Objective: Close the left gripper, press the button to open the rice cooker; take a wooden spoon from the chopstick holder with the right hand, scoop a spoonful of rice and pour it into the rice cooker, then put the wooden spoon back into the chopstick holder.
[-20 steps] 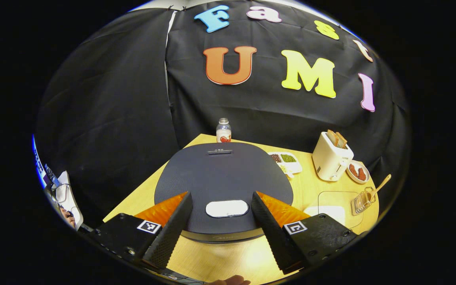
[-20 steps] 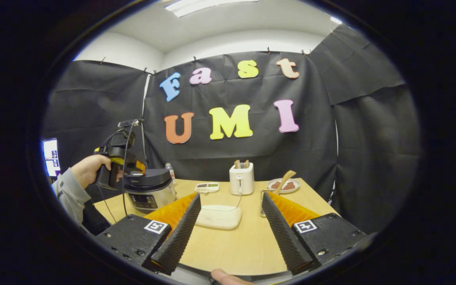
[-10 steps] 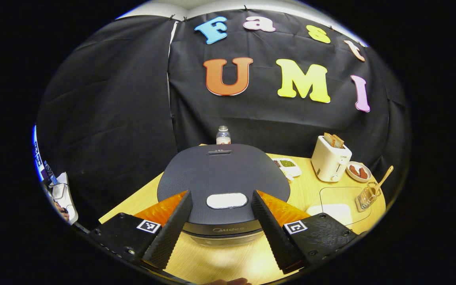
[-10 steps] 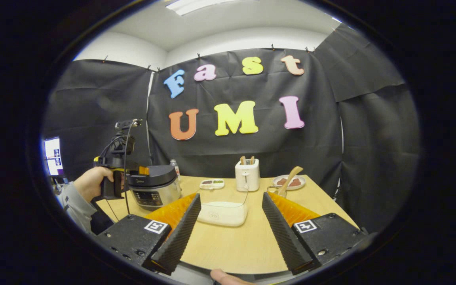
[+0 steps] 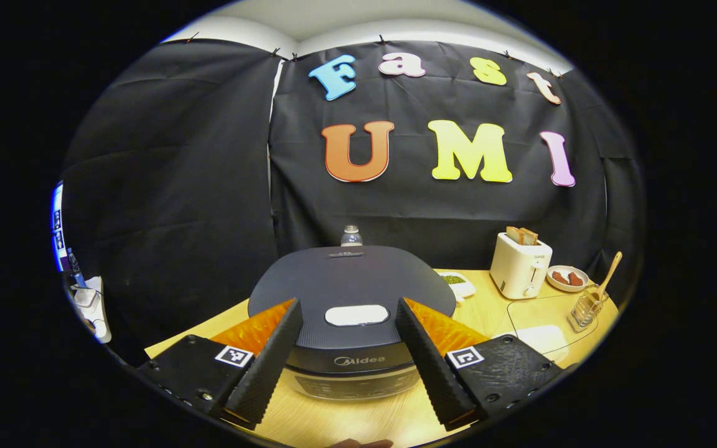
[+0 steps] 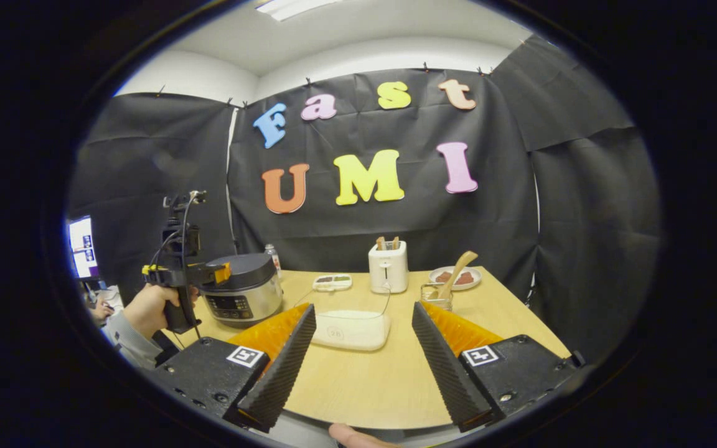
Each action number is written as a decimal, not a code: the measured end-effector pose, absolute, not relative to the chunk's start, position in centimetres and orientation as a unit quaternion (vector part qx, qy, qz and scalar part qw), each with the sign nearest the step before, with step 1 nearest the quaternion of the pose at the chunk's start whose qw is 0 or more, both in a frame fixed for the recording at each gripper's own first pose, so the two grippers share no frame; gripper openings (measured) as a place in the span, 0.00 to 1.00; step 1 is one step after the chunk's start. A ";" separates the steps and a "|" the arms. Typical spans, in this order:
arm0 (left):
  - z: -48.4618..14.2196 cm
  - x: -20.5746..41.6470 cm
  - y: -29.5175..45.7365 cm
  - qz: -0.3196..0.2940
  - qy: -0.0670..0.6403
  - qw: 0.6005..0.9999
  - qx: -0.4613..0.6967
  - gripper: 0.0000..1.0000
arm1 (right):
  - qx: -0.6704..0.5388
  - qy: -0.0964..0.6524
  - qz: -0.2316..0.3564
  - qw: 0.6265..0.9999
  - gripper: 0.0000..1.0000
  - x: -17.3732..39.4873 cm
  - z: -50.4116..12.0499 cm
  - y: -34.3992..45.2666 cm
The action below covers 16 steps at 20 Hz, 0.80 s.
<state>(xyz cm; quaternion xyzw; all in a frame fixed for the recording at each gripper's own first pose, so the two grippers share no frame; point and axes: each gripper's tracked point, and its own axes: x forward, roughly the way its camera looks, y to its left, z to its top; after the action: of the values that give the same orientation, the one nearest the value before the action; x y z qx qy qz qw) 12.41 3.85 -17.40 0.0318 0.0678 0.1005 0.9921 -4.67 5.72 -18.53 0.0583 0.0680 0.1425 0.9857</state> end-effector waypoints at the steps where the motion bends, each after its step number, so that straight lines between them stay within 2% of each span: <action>1: -17.4 12.5 3.8 0.101 0.065 0.992 0.029 0.98 | 0.057 0.070 0.143 0.986 1.00 -4.7 -18.7 5.8; 4: -17.1 12.7 3.8 0.105 0.057 0.993 0.027 0.98 | 0.055 0.069 0.141 0.986 1.00 -4.8 -18.6 5.7; 5: -17.3 12.7 3.8 0.105 0.059 0.992 0.031 0.87 | 0.054 0.068 0.140 0.986 1.00 -4.8 -18.5 5.6; 6: -17.1 12.8 3.8 0.105 0.059 0.992 0.035 0.98 | 0.053 0.066 0.139 0.987 1.00 -4.8 -18.4 5.5; 12: -15.4 11.7 3.5 0.106 0.067 0.991 0.052 0.94 | 0.050 0.064 0.129 0.988 1.00 -4.9 -18.2 5.0; 13: -14.9 11.2 3.5 0.108 0.065 0.991 0.052 0.94 | 0.047 0.064 0.127 0.989 0.96 -4.9 -18.0 4.9; 14: -14.2 10.6 3.5 0.109 0.062 0.991 0.055 0.93 | 0.046 0.061 0.124 0.989 1.00 -5.0 -17.8 4.8; 16: -12.8 9.3 3.0 0.106 0.053 0.991 0.060 0.93 | 0.044 0.055 0.120 0.990 1.00 -5.3 -17.0 4.6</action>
<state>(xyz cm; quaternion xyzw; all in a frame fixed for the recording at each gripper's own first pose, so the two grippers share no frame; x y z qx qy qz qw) 9.35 2.98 -12.76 0.0599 0.0535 0.1060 0.9911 -5.34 4.57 -17.01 0.0443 0.0555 0.1196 0.9903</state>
